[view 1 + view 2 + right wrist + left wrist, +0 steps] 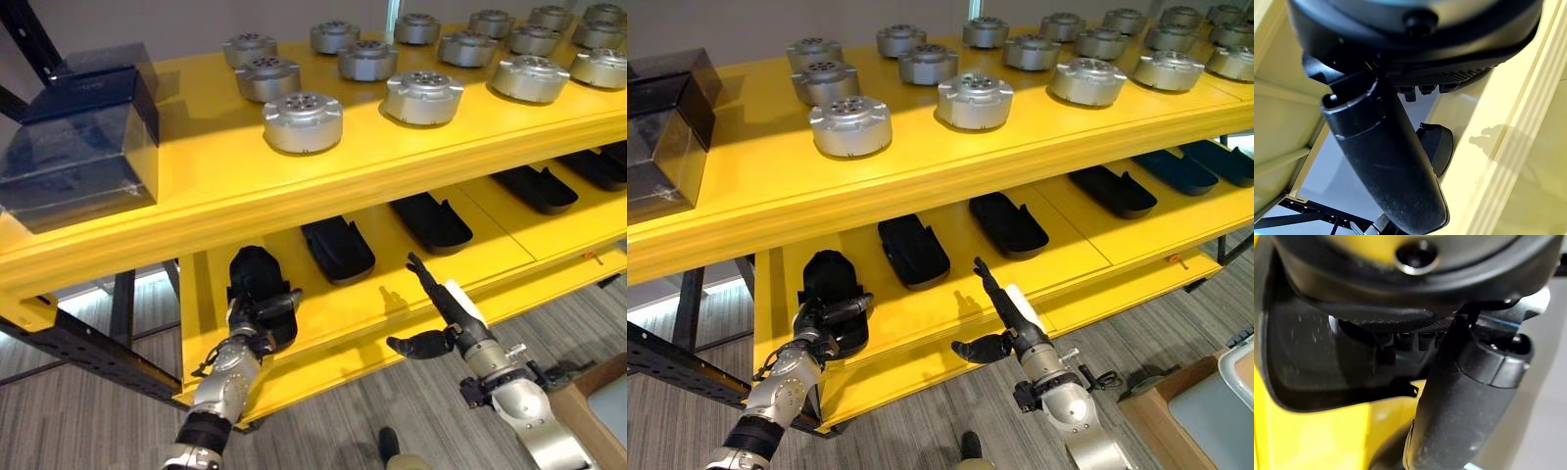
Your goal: Move parts from the plastic box to the shelf.
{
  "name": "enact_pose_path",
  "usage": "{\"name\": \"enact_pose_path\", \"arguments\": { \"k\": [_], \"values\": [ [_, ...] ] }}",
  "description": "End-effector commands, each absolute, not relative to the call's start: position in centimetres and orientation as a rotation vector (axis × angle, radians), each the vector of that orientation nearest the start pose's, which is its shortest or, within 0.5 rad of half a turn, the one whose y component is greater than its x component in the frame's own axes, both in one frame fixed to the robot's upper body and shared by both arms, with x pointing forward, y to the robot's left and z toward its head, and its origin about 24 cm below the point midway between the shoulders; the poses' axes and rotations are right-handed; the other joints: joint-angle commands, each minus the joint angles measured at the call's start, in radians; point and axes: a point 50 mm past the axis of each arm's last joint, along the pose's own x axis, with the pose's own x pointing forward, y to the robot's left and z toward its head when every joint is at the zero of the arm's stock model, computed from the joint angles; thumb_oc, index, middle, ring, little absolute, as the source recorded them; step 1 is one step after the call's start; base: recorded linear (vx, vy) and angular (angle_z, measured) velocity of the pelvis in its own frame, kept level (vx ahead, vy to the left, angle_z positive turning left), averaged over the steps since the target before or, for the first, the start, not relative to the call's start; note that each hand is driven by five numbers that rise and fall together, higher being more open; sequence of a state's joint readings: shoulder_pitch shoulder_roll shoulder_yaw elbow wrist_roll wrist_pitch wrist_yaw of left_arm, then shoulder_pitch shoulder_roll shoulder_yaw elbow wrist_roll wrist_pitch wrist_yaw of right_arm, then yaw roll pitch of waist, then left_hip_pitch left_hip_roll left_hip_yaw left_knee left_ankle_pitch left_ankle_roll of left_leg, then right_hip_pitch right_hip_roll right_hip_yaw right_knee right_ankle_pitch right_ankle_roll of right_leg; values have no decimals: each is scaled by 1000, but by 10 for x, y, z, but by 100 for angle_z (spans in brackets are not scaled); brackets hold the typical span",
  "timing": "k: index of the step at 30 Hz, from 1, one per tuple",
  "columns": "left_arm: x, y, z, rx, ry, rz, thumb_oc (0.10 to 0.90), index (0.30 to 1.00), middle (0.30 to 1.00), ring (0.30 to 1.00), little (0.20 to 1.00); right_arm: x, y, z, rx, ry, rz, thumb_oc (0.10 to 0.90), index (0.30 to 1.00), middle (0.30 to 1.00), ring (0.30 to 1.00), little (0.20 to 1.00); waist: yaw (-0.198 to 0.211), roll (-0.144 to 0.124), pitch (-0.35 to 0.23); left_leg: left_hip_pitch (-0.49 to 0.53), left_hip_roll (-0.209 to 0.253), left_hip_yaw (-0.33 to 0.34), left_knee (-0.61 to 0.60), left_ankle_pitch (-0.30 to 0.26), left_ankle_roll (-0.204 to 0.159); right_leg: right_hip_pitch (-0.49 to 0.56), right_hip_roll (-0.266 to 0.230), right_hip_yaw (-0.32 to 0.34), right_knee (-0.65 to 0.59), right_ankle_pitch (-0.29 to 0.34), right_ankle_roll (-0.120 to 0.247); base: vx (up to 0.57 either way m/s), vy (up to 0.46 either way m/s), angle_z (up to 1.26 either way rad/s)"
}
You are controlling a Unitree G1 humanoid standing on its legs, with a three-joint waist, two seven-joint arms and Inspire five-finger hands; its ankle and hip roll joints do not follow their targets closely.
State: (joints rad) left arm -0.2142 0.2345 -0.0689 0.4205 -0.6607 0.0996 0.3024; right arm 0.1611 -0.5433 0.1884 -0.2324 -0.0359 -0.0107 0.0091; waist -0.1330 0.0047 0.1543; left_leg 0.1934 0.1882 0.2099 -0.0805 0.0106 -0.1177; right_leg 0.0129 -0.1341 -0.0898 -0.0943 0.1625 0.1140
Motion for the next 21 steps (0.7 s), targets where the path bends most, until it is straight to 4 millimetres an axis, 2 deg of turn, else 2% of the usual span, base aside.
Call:
{"name": "enact_pose_path", "arguments": {
  "k": [1, 4, 11, 21],
  "values": [
    [308, 212, 24, -330, 211, 358, 900, 1000, 1000, 1000, 1000, 219, -181, 116, -505, -338, 192, 900, 1000, 1000, 1000, 1000, 5, -57, -36, 8, -9, -38, 40, -25, 10, 79, -66, -70, 54, -88, 43, 0, 0, 0],
    [302, 217, 10, -381, 252, 420, 900, 1000, 1000, 1000, 1000, 219, -182, 116, -493, -342, 181, 900, 1000, 1000, 1000, 1000, 7, -61, -33, 8, -8, -37, 42, -26, 9, 81, -66, -70, 54, -89, 43, 0, 0, 0],
    [295, 223, -7, -495, 304, 520, 900, 1000, 1000, 1000, 1000, 219, -180, 114, -486, -343, 182, 900, 1000, 1000, 1000, 1000, 14, -72, -32, 7, -5, -37, 48, -29, 8, 83, -65, -69, 53, -91, 43, 0, 0, 0],
    [292, 223, -17, -566, 335, 585, 900, 1000, 1000, 1000, 1000, 219, -181, 113, -483, -349, 166, 900, 1000, 1000, 1000, 1000, 18, -82, -32, 5, -3, -36, 54, -31, 6, 85, -64, -70, 53, -91, 42, 0, 0, 0]
  ]
}}
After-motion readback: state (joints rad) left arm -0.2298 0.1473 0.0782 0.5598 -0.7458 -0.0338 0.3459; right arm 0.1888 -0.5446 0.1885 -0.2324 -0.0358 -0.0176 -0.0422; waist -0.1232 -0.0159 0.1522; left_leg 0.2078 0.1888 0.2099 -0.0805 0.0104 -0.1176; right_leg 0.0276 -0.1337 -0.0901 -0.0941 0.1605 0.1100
